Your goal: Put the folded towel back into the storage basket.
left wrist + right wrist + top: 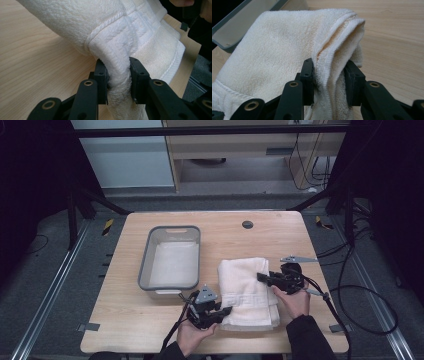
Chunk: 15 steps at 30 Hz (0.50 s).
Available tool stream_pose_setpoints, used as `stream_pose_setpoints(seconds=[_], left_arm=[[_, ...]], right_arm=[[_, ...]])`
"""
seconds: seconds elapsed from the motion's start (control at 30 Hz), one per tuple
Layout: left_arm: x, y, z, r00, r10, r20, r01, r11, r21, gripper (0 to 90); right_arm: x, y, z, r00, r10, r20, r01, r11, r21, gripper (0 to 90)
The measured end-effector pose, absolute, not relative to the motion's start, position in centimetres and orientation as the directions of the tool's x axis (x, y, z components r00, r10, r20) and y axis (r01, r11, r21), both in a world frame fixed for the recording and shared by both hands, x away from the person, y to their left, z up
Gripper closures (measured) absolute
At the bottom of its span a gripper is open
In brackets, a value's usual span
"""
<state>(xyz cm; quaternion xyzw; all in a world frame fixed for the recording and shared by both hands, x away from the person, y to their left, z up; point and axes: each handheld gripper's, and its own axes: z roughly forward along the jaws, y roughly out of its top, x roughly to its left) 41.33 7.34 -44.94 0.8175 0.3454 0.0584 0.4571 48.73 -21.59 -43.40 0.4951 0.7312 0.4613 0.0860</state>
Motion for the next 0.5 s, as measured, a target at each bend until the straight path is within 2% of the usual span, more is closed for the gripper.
stream_pose_setpoints(seconds=[0.5], left_arm=[[41.0,7.8,-43.0,0.759,0.616,-0.21,0.483,-0.318,0.816,70.7]], right_arm=[[48.1,-21.5,-41.2,-0.514,0.796,0.318,0.597,0.066,0.8,65.3]])
